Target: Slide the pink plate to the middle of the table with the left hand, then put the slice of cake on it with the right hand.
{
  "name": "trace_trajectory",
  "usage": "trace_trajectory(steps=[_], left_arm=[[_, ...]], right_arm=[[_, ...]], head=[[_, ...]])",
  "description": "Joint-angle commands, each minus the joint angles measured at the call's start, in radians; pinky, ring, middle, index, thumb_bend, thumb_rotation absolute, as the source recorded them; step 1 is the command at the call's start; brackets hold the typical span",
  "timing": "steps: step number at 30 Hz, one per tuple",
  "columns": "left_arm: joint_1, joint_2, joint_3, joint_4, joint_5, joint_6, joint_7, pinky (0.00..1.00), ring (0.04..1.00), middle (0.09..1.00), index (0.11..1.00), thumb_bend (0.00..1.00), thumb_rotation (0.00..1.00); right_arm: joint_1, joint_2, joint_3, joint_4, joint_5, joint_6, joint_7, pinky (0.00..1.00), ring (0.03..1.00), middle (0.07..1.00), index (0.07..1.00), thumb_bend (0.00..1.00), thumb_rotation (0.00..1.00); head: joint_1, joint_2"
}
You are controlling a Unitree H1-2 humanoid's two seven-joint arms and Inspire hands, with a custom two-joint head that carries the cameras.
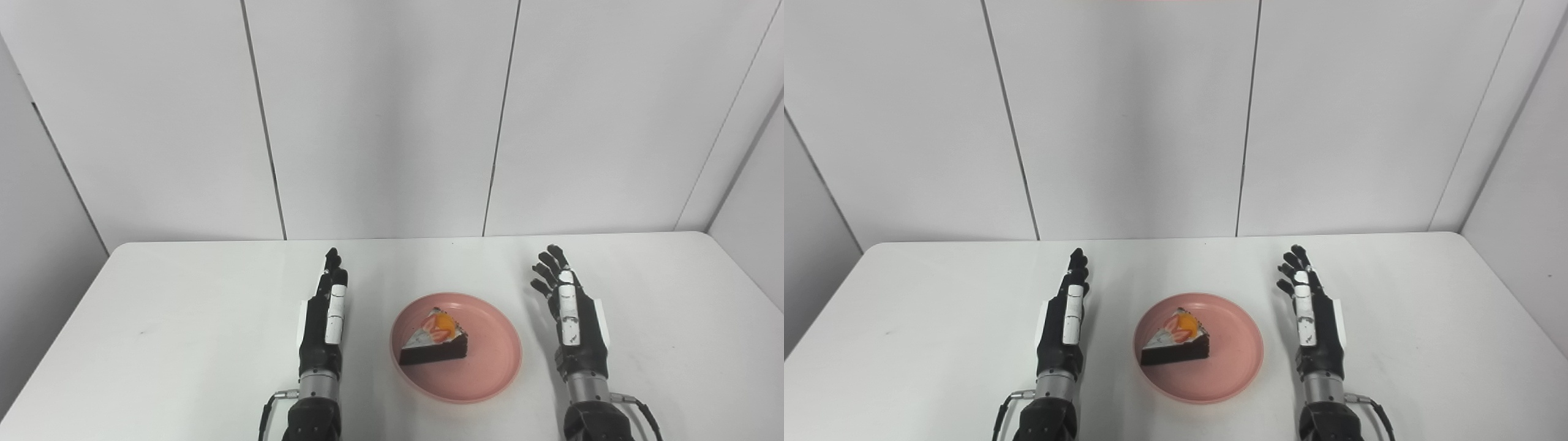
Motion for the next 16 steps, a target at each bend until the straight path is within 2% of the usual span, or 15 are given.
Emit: trace_trajectory(steps=[1, 7, 16], left_arm=[[0.014, -0.001, -0.005, -0.016, -0.007, -0.001, -0.022, 1.00, 0.986, 0.971, 0.945, 0.82, 0.99], [0.018, 0.003, -0.001, -0.031, -0.023, 0.014, -0.031, 1.00, 0.971, 0.959, 0.946, 0.80, 0.99], [0.022, 0.005, -0.001, -0.047, -0.040, 0.032, -0.039, 1.00, 0.952, 0.947, 0.943, 0.78, 0.98]], right_arm=[[0.037, -0.003, 0.009, 0.041, -0.015, -0.001, 0.019, 0.91, 0.917, 0.917, 0.898, 0.80, 1.00], [0.039, -0.013, 0.035, 0.051, -0.077, -0.012, 0.011, 0.92, 0.929, 0.930, 0.898, 0.81, 1.00], [0.037, -0.008, 0.041, 0.057, -0.077, 0.010, 0.027, 0.98, 0.955, 0.943, 0.905, 0.82, 1.00]], head=[[0.001, 0.001], [0.003, 0.001], [-0.001, 0.002]])
